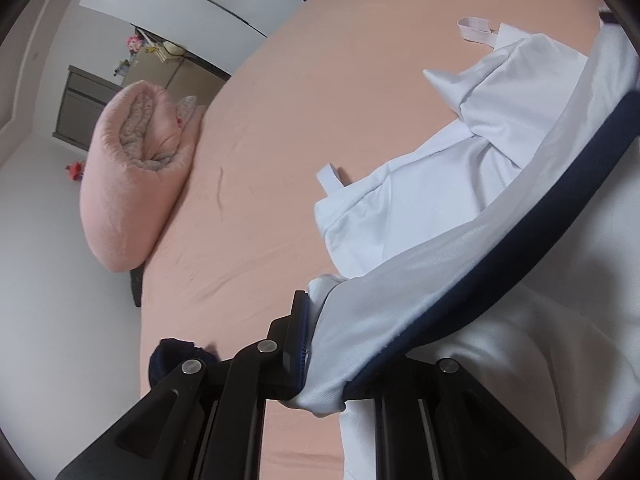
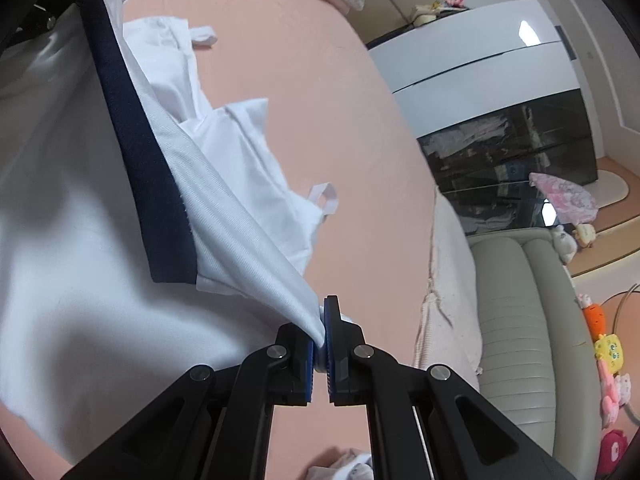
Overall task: Fold clothes
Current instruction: 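Open both tools and release the folded hem onto the shirt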
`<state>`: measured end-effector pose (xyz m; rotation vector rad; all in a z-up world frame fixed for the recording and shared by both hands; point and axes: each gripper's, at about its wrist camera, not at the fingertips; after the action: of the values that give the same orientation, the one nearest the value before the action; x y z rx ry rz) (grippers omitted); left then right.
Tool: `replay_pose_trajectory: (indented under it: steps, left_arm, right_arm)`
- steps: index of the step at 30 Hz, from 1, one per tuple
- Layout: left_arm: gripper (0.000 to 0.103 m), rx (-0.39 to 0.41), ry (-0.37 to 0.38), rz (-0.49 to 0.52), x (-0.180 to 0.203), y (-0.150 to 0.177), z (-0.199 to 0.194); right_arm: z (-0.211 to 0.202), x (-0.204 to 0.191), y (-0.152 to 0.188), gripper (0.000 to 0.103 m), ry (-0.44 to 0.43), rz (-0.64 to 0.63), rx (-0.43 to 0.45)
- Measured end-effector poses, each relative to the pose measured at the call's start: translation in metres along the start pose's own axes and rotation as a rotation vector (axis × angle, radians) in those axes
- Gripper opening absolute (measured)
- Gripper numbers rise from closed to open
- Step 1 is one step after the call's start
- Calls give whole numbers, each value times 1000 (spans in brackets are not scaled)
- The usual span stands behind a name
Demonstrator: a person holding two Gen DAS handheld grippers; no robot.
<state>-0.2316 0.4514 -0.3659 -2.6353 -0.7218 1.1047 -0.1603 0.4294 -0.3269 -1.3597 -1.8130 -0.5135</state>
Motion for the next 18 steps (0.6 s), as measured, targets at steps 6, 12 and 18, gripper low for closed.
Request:
replay_pose_trajectory:
  steps: [6,12,18]
  left_arm:
    - [12,-84,111,-60,-6,-6,12]
    - [19,-70,187,-156,-19,-9,8]
    - [62,-67,247,-295,-42,-11,12]
  right_arm:
    - [6,-7,0,5,-8,-23,-23]
    - [9,-6,-3,65,8,4,-24]
    - [13,3,-4,66,-53,71,-25]
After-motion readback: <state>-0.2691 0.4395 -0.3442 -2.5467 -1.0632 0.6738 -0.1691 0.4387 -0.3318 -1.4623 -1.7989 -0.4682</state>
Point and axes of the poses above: each gripper's, at about its wrist camera, not at the fingertips, and z roughly the way its jaws point, x to its right, y to its underside, and after that the axes turned 5 degrees about -z, right-handed
